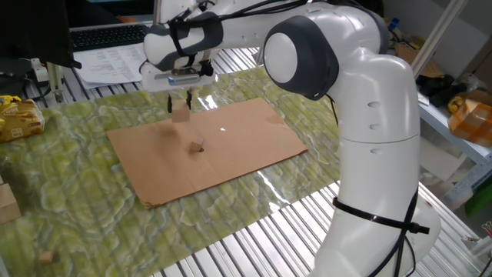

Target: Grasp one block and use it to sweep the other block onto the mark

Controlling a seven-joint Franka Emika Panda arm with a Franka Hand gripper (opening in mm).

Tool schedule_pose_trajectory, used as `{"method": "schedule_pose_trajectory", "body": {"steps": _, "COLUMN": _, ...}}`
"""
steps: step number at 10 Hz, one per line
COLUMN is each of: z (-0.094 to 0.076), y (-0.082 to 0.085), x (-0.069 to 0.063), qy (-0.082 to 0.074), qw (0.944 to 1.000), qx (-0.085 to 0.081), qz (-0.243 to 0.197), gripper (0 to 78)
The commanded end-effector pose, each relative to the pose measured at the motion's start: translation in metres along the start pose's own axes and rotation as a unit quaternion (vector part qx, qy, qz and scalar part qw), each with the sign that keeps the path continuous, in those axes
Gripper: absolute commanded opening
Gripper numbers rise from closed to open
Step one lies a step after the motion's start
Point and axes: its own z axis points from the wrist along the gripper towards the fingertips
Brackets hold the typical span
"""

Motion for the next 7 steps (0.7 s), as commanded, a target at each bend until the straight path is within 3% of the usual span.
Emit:
{"method": "schedule_pose_trajectory", "body": {"steps": 1, "z": 0.02, "y": 0.021, "x": 0.031, "qy": -0.053, "qw": 0.9984, "qx": -0.012, "qz": -0.011, "gripper": 1.2}}
{"method": "schedule_pose_trajectory", "body": {"steps": 3, "z": 0.016, "y": 0.011, "x": 0.04, "qy": -0.061, "qw": 0.9977, "qx": -0.021, "qz": -0.023, "gripper": 1.2}}
{"method": "schedule_pose_trajectory", "body": {"steps": 5, "z": 0.015, "y": 0.004, "x": 0.039, "qy": -0.072, "qw": 0.9968, "qx": -0.023, "qz": -0.027, "gripper": 1.2}}
{"method": "schedule_pose_trajectory", "body": {"steps": 6, "z": 0.016, "y": 0.002, "x": 0.039, "qy": -0.079, "qw": 0.9964, "qx": -0.022, "qz": -0.025, "gripper": 1.2}}
{"method": "schedule_pose_trajectory", "body": {"steps": 7, "z": 0.017, "y": -0.001, "x": 0.039, "qy": -0.074, "qw": 0.9968, "qx": -0.014, "qz": -0.025, "gripper": 1.2}}
